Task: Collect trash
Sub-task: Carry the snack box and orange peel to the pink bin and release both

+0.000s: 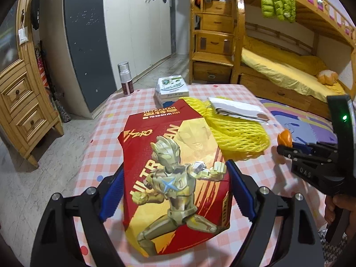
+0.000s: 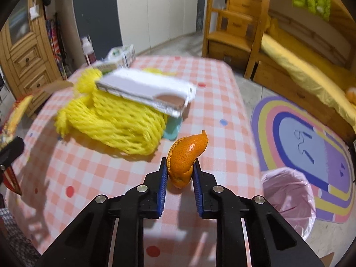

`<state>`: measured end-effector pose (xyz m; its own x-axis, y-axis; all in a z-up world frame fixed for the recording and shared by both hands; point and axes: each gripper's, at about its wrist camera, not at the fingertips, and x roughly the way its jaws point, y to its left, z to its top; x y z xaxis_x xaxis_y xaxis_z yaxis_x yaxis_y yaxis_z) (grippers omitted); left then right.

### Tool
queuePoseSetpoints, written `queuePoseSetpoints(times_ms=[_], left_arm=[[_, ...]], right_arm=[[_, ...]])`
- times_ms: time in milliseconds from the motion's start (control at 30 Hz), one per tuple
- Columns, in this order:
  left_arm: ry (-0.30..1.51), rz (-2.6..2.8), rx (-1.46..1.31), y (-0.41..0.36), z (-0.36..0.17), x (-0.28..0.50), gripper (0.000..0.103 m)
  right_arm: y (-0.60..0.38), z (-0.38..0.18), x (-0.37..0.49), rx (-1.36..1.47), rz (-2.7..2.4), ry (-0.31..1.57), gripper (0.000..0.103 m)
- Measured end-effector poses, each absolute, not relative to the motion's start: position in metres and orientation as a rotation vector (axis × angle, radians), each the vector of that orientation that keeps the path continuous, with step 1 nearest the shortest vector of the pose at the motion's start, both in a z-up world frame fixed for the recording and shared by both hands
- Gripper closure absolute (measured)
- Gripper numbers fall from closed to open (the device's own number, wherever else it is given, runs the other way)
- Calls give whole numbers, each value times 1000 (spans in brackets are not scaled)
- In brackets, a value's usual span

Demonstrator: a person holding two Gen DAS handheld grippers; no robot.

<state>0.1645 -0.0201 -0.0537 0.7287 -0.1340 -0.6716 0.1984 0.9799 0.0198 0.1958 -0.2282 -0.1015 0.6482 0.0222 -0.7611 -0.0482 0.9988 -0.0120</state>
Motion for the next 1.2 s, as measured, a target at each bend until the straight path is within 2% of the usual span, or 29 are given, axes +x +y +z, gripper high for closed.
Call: queuePoseSetpoints(times_ms=[233, 600, 1200], left_arm=[[659, -311, 95, -35, -43, 146, 20], [577, -442, 269, -126, -39, 136, 20], [612, -803, 380, -275, -73, 108, 20]], right_arm=[[-233, -66, 168, 5, 41, 717, 81], [-295, -44, 136, 51, -50, 664, 81], [-418, -112, 64, 198, -299, 790, 80]])
